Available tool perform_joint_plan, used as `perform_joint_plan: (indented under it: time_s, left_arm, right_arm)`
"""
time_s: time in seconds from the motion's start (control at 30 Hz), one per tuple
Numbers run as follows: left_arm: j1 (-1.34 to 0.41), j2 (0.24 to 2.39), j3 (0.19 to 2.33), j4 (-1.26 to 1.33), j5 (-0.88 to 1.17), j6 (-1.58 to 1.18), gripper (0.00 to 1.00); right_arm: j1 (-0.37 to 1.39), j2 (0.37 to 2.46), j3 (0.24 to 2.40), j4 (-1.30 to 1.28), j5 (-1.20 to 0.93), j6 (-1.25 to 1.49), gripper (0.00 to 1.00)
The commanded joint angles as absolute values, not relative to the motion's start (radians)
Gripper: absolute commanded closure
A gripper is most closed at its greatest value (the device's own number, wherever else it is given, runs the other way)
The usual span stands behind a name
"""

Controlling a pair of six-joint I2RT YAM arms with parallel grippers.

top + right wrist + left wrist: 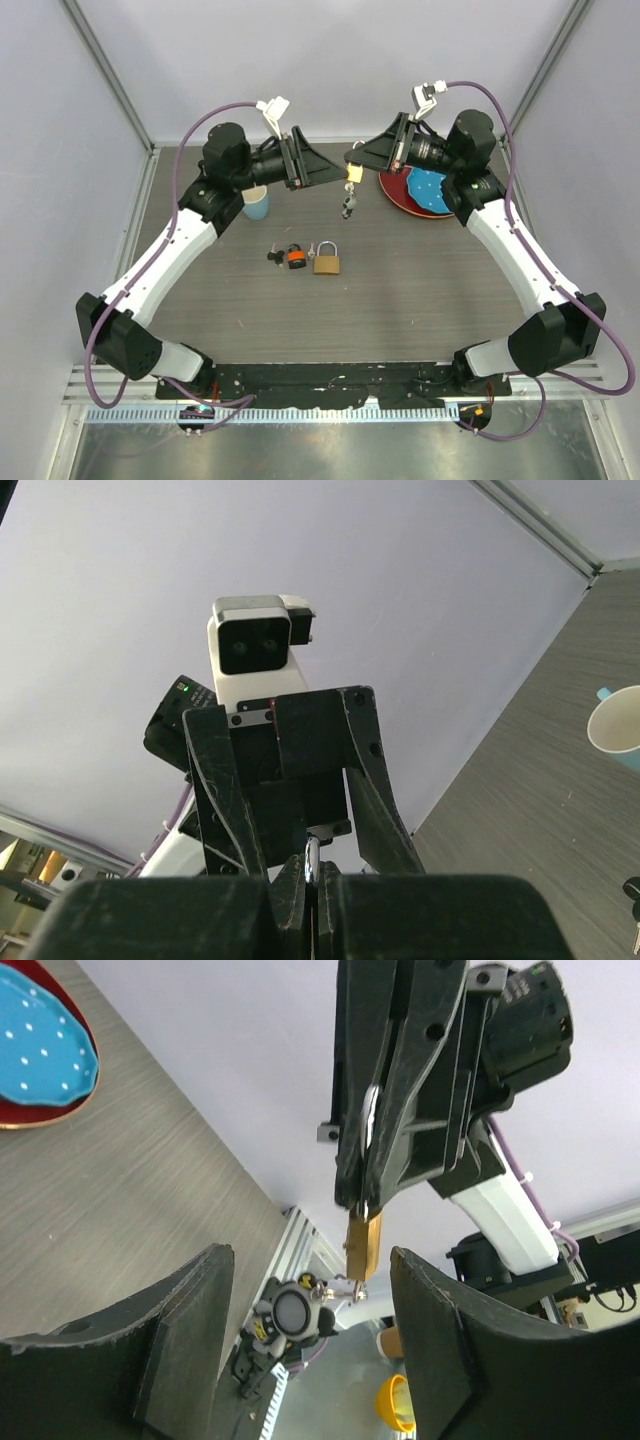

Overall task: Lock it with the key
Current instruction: Lock the lock.

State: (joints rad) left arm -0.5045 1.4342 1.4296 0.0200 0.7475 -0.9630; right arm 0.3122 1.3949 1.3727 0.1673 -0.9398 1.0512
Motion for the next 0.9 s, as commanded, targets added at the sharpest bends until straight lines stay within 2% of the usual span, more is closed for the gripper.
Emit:
perform_joint_plan:
  time_s: [0.0,0.13,0.43,0.87]
  left_arm:
    - [-0.506,1.348,1.399,-0.027,0.807,-0.913,0.32]
    - [-0.505,1.318,1.384,-0.069,0.801,-0.887,0.27]
    - [-0.506,1.327,1.423,-0.068,0.814,-0.876,0.21]
    - [-0.577,1.428,1.463,0.029,0.831,-0.897,0.19]
  right_arm:
    - [0.31,1.394,1.439,0.21,-0.989,1.046,0.98]
    - [0.31,1.388,1.433,0.222,-0.985,1.051,0.98]
    - [0.31,1.384,1.424,0.261,-0.985,1.083,0.99]
    - [0.308,1.408,1.466,0.293,-0.974,1.134,0.98]
